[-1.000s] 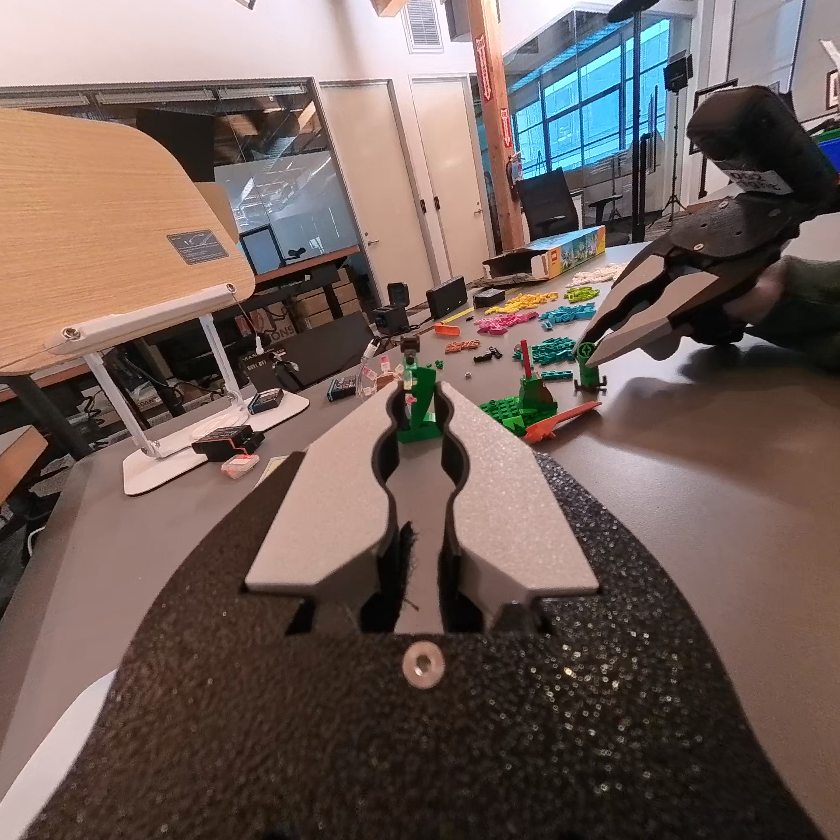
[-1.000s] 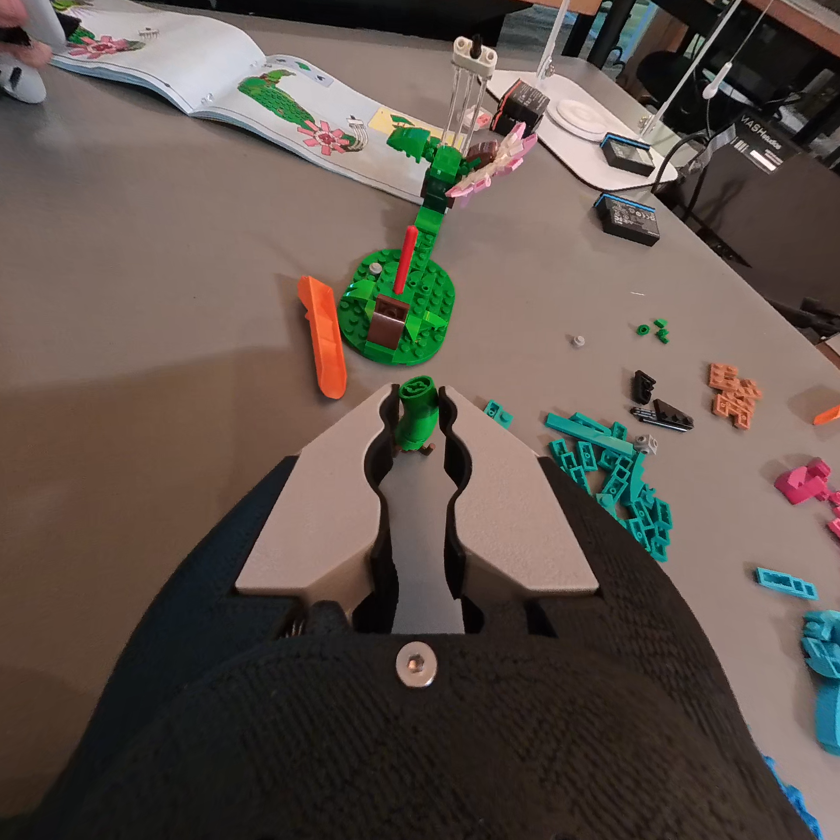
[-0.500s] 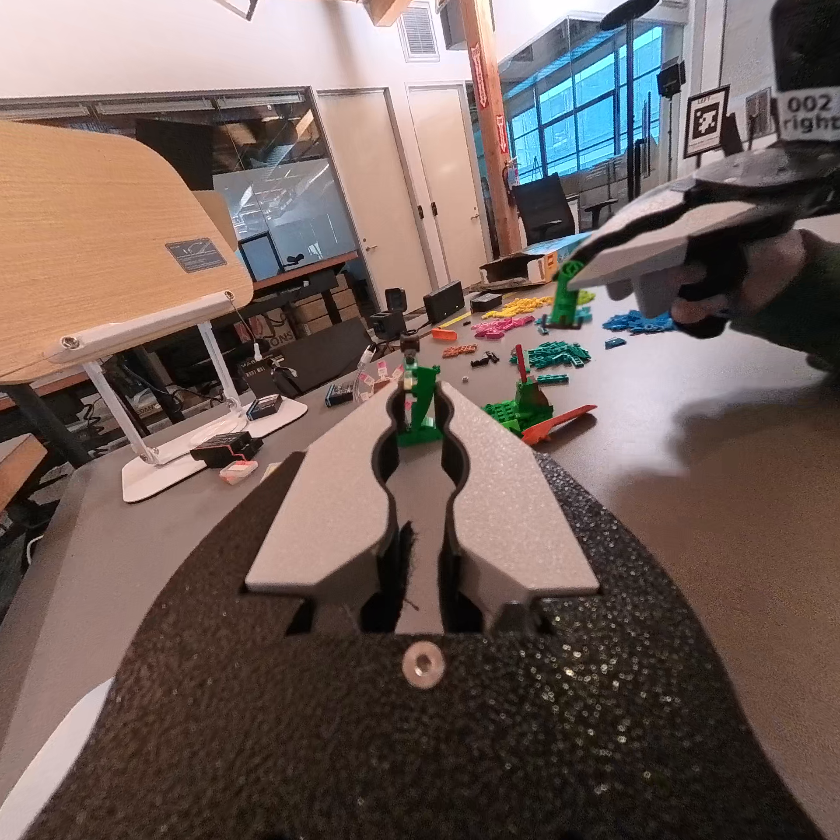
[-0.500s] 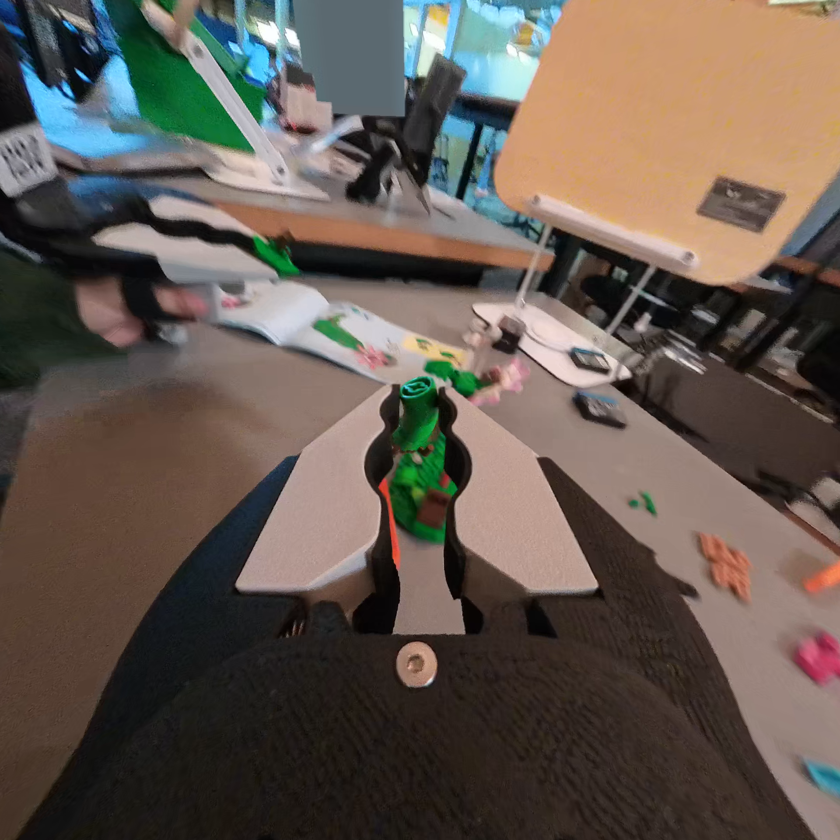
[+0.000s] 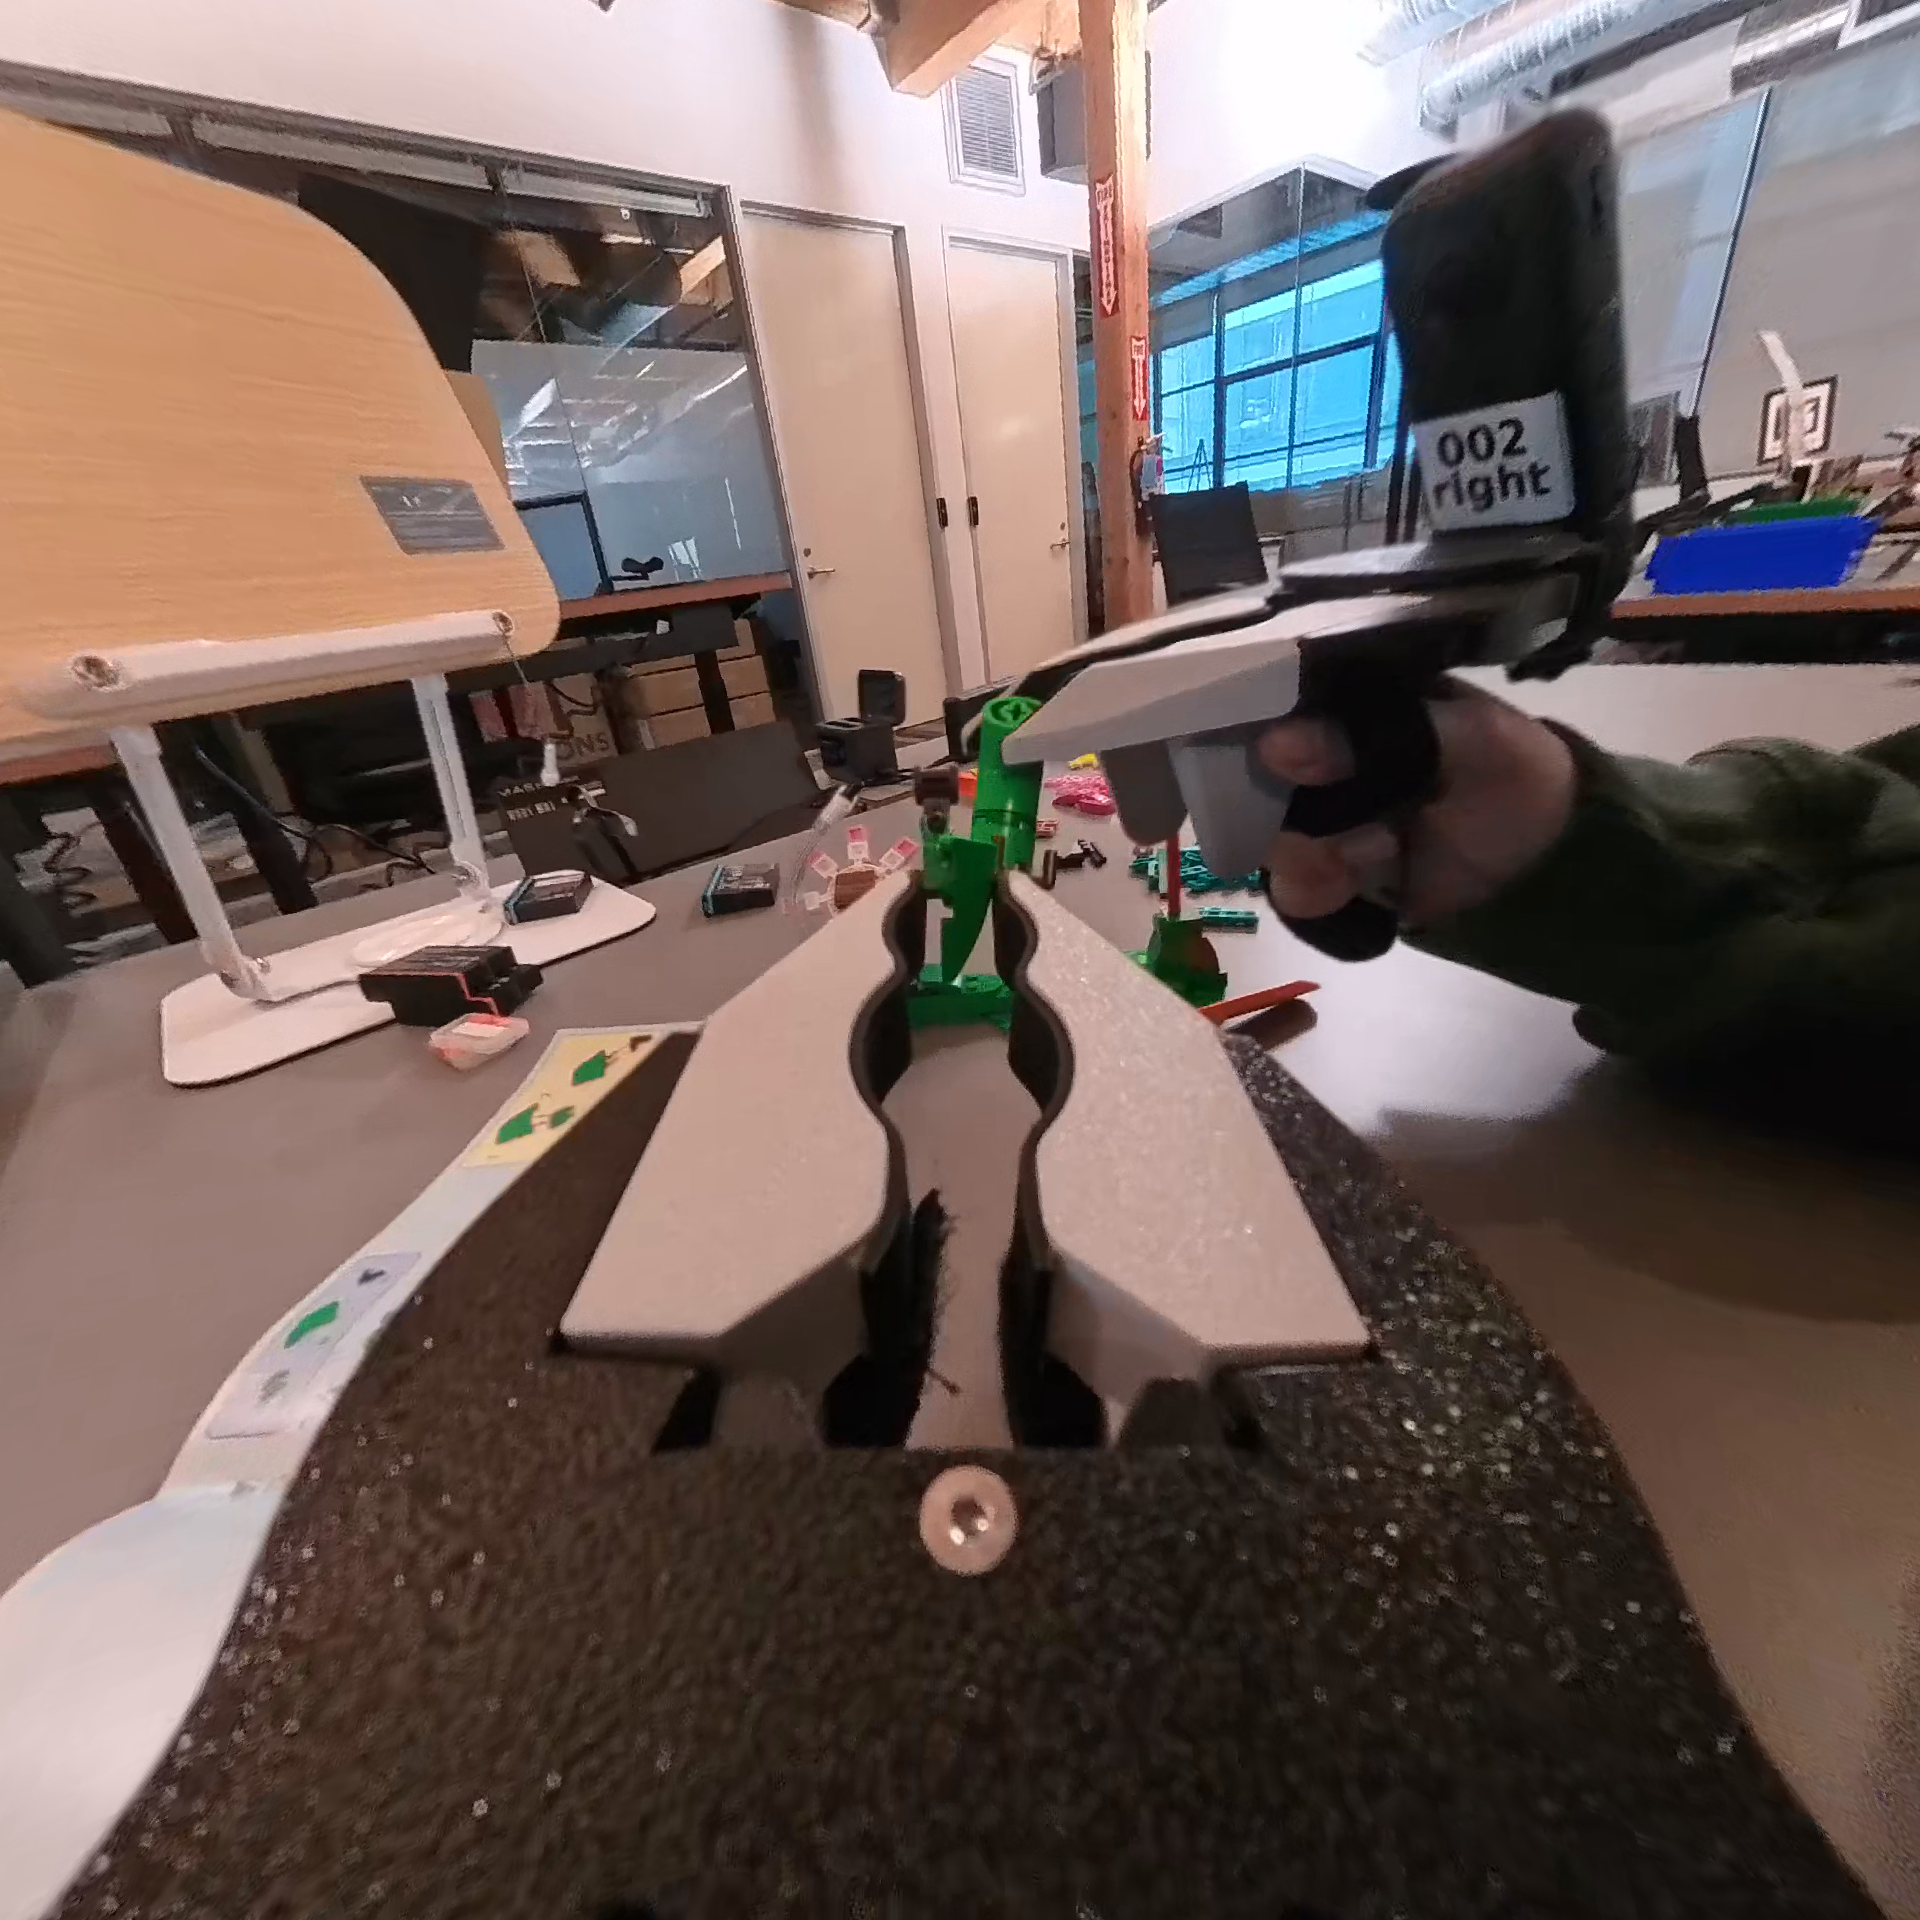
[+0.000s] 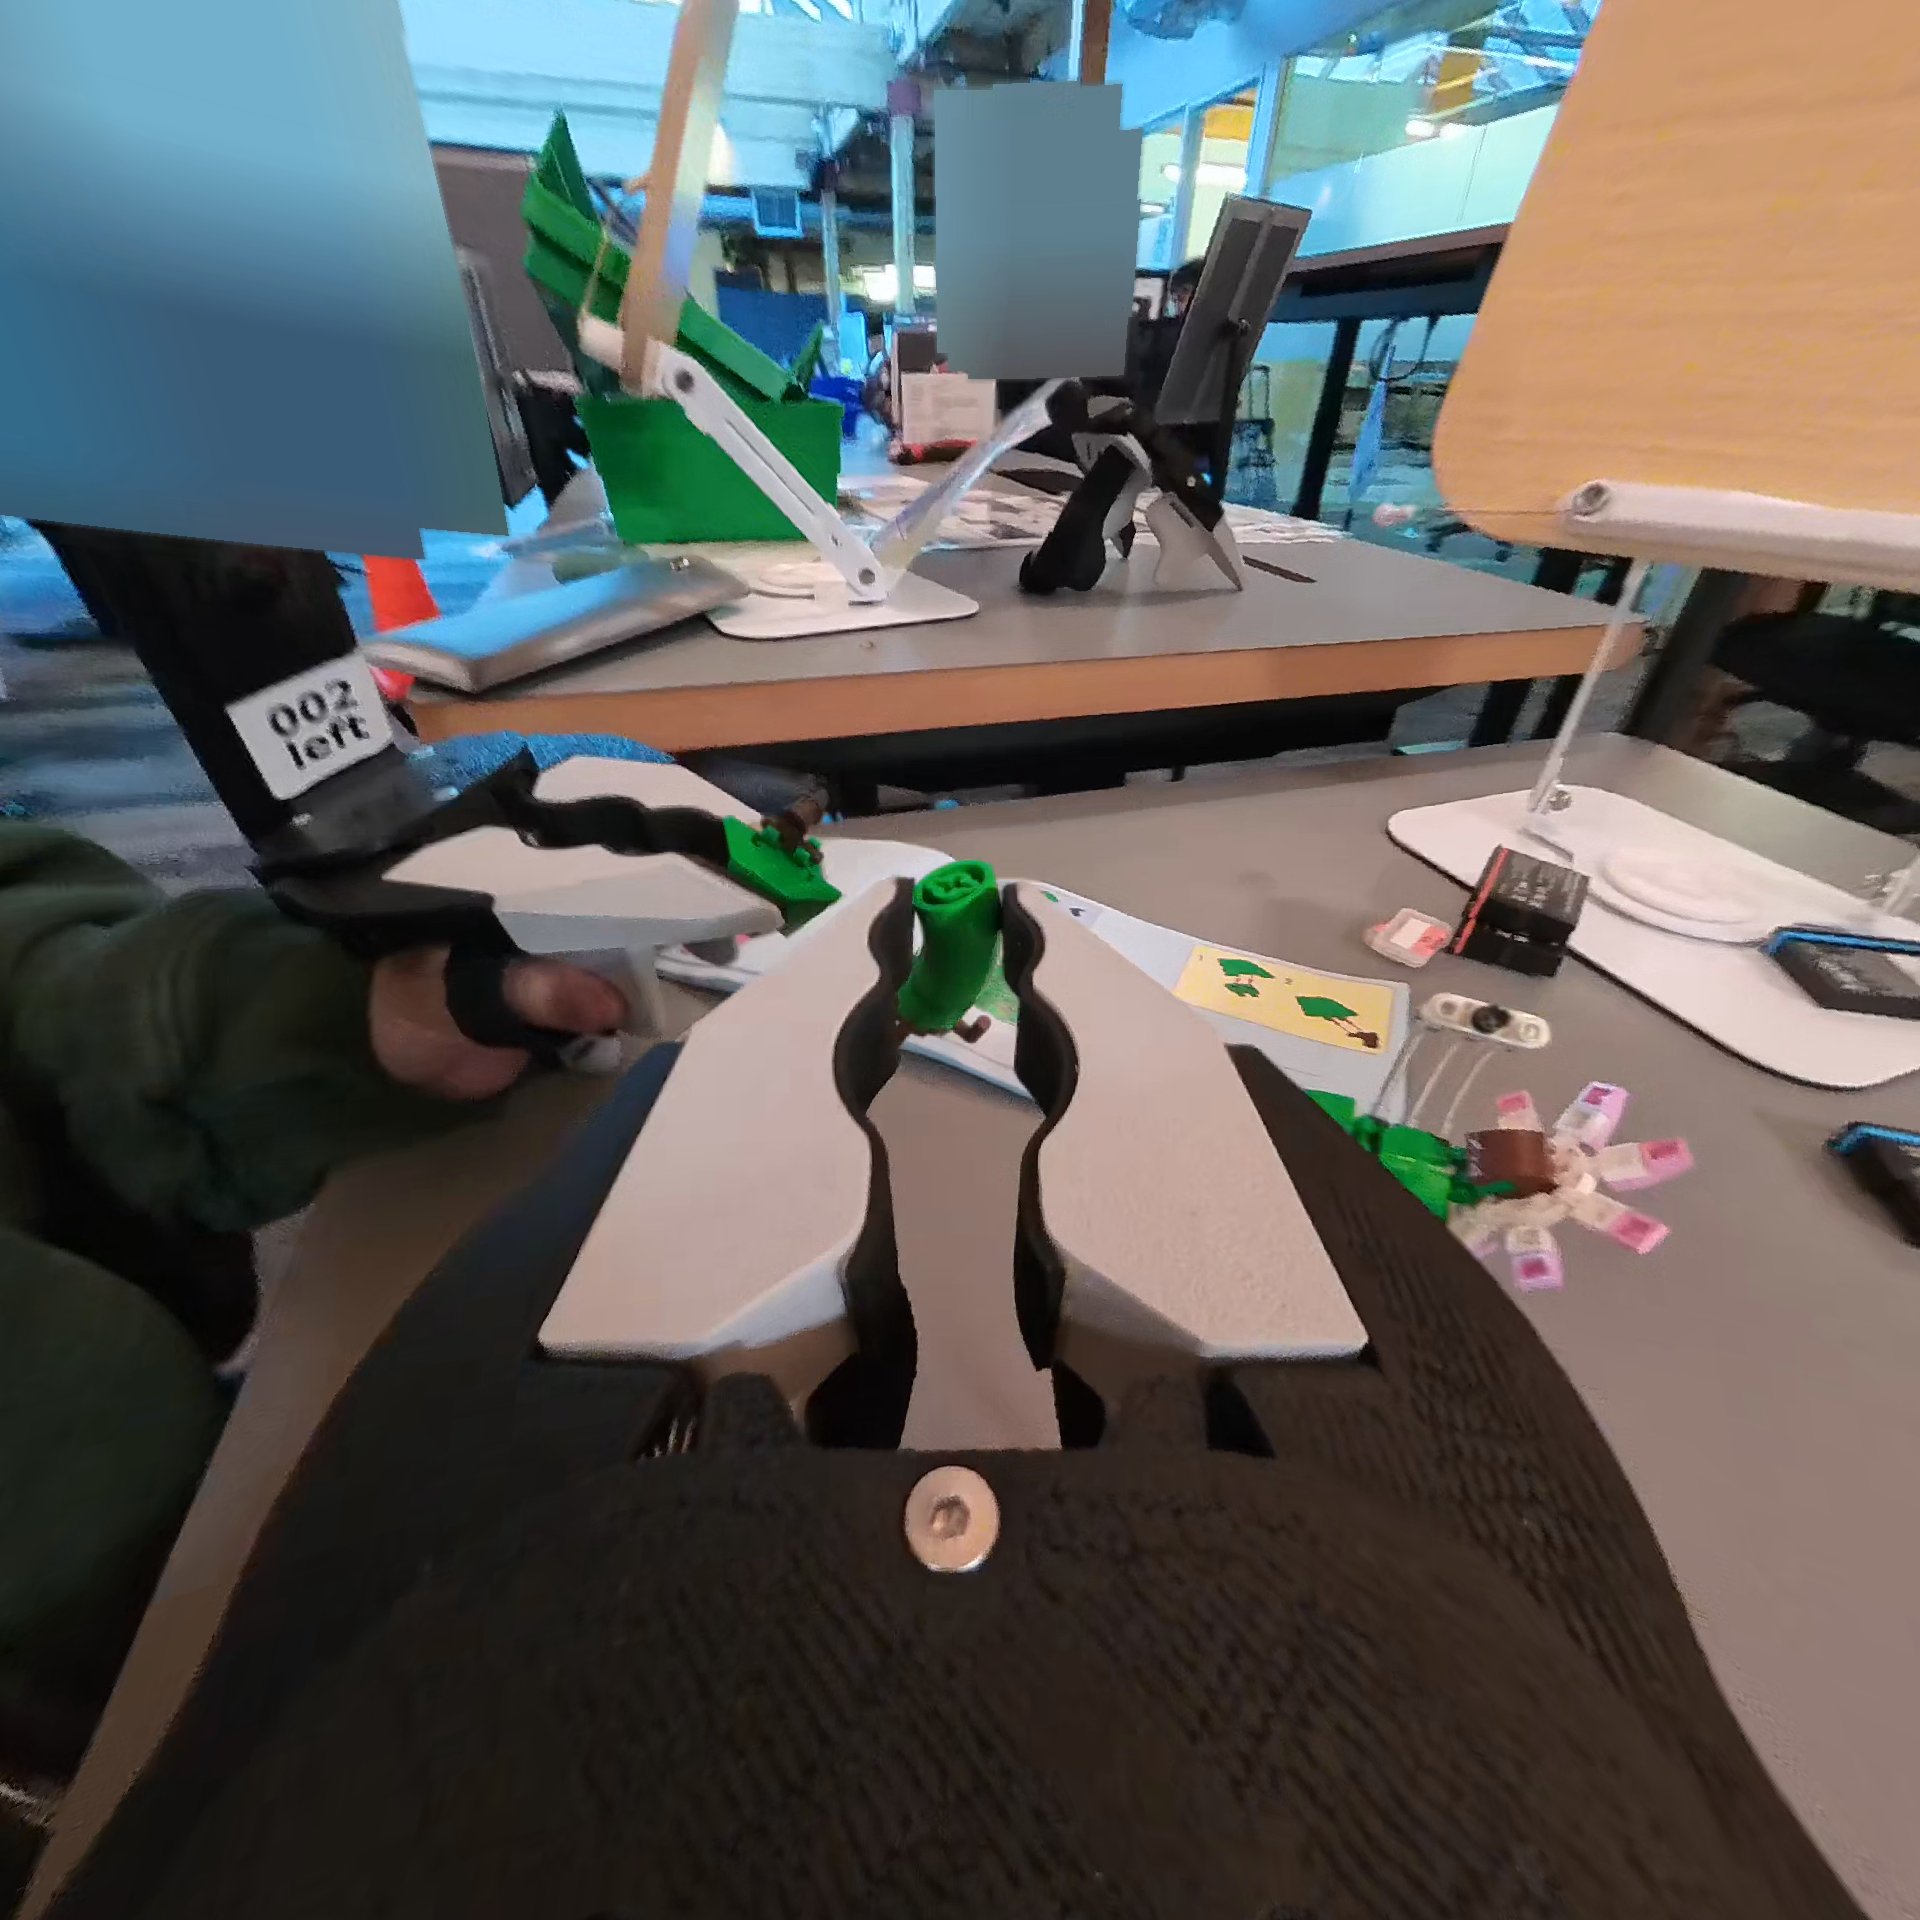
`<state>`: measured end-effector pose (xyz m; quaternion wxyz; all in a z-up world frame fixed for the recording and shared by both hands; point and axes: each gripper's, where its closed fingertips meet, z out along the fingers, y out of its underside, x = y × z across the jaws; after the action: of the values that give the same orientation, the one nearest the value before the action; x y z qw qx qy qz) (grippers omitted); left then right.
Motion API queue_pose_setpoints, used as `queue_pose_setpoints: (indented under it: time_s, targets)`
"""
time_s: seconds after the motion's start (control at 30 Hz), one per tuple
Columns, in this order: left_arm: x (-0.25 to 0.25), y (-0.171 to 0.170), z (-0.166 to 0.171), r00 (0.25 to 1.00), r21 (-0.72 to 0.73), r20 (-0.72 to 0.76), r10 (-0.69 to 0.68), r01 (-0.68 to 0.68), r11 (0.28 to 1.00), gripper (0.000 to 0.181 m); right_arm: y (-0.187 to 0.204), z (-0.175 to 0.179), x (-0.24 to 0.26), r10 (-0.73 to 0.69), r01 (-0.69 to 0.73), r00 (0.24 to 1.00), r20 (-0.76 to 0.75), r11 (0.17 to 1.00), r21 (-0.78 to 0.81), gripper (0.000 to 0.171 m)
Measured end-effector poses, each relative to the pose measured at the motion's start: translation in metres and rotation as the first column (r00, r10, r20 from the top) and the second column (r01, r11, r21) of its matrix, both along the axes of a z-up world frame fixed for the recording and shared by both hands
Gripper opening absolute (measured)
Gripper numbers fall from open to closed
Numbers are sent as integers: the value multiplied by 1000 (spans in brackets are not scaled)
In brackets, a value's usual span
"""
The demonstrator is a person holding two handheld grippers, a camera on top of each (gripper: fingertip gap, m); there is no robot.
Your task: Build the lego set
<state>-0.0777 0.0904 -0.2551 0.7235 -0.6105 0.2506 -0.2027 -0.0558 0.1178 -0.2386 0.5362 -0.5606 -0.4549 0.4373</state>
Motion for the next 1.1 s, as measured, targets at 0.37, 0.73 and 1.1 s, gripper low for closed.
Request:
queue_pose_setpoints:
  time_s: [0.37, 0.73, 1.1]
  targets:
    - [19, -8, -6, 969, -193, 159, -192, 221, 956, 10, 2, -1, 11, 17, -25, 995, -103, 996, -84, 15]
    - [28, -20, 0, 686, -350, 649, -328, 652, 673, 10, -5, -8, 11, 15, -16, 996, -88, 1000, -3, 15]
    - [46, -40, -12, 788, -335, 412, -457, 597, 729, 10, -10, -9, 9, 4, 1, 996, -88, 998, 56, 15]
